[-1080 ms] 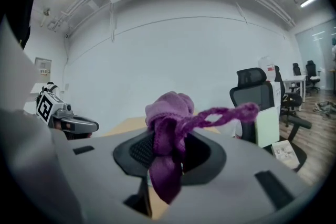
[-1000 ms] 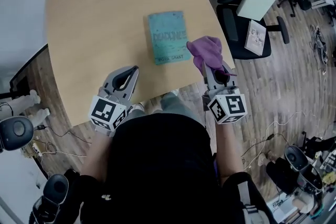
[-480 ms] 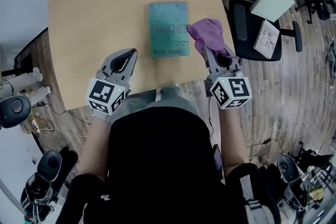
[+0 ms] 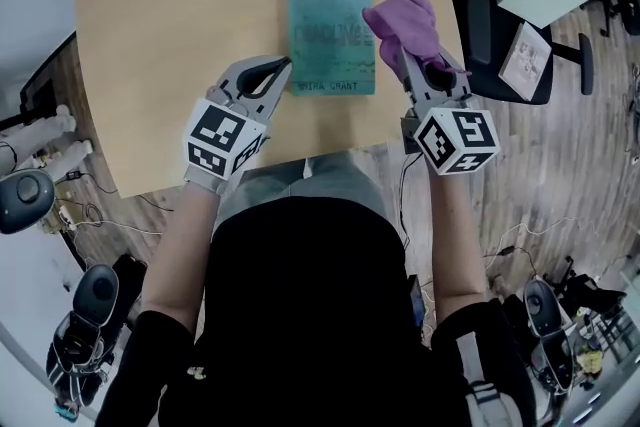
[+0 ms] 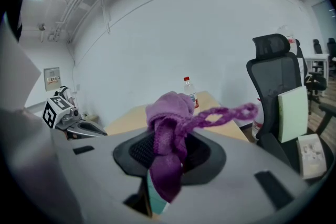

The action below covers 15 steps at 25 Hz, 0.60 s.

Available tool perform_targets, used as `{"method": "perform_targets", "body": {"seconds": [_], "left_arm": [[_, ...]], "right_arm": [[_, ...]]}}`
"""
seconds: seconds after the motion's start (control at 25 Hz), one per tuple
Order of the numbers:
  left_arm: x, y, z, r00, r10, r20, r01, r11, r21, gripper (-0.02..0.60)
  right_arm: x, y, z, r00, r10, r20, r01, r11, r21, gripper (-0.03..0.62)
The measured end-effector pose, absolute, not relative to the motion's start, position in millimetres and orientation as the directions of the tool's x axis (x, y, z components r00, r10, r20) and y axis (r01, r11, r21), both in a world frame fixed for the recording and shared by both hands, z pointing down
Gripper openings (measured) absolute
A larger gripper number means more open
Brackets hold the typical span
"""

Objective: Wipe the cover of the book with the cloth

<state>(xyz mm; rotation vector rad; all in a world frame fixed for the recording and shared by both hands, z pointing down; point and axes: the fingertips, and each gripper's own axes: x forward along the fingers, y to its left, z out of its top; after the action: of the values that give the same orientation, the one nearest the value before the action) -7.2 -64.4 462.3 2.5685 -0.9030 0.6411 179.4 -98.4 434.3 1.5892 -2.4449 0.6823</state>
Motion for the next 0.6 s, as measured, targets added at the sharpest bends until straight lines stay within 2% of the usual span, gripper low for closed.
{"method": "perform_targets", "body": {"seconds": [0.6], "left_arm": [[3, -82, 555, 0.654, -0.348, 0.672, -0.652, -0.71, 0.266, 0.02]], "right_arm": [[158, -177, 510, -0.43, -0.768, 0.475, -0.901, 0.329, -0.283, 0.121]]}}
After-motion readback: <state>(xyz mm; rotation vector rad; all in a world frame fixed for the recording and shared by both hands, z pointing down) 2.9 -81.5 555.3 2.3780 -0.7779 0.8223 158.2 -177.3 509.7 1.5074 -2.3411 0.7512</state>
